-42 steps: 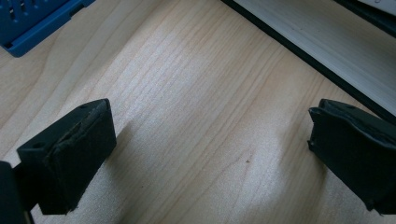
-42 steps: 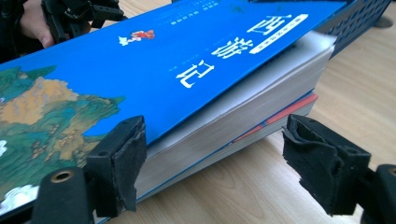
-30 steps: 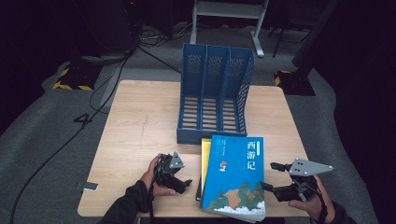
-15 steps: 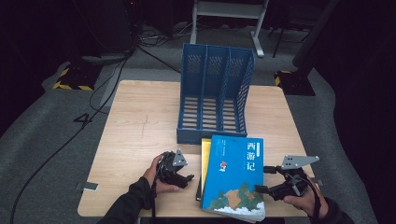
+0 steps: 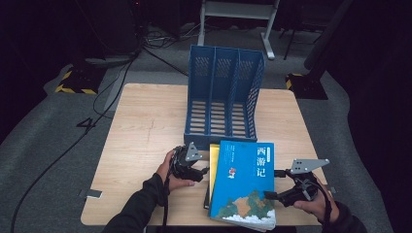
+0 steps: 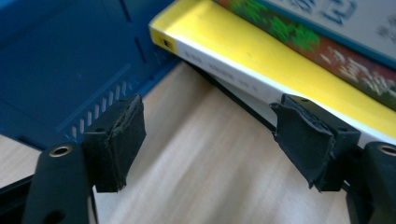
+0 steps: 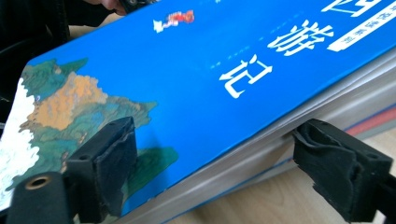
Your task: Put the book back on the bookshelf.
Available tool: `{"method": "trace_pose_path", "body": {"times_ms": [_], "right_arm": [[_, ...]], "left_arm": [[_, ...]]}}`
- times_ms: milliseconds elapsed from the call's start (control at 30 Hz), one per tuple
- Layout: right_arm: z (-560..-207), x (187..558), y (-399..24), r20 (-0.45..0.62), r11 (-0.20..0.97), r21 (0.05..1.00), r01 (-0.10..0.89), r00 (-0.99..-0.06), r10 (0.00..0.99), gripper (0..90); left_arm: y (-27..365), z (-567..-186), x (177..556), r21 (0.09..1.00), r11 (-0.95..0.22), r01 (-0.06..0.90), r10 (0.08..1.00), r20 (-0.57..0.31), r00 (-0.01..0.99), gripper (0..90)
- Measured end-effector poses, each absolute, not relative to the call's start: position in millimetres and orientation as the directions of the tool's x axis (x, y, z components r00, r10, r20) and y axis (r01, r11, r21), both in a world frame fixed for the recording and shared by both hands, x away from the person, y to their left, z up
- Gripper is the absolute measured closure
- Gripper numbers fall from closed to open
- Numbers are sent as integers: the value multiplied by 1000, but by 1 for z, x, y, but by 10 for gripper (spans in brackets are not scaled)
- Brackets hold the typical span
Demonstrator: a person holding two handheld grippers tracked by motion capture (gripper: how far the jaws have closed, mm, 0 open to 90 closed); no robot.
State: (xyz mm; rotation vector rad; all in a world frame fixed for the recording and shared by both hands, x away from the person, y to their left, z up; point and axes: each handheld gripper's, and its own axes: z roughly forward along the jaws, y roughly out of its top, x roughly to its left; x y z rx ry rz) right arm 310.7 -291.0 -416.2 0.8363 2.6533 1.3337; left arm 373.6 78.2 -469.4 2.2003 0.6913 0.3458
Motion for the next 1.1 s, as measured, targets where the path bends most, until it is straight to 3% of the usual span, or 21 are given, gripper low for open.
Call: {"method": "trace_pose_path", "body": {"times_ms": [100,133,267,433,1000,1100], "right_arm": [[-413,312,-288,167,475,771,424,-854,492,172],[-412,314,-287,168,451,791,414,-855,491,277],[-415,320,-284,192,433,798,420,-857,477,341],[-417,331,-279,257,408,805,430,-873,414,551],[-420,349,-242,230,418,827,375,-905,357,618],[-421,351,-236,222,424,830,362,-912,344,619]], "left_arm": [[77,-468,376,761,-540,359,577,24,817,247],[76,-468,377,763,-538,358,580,27,814,239],[76,-468,379,768,-529,360,579,17,815,244],[77,-468,379,771,-524,362,574,6,819,252],[83,-478,385,761,-503,410,597,-37,801,270],[85,-479,384,773,-498,392,600,-18,800,368]]}}
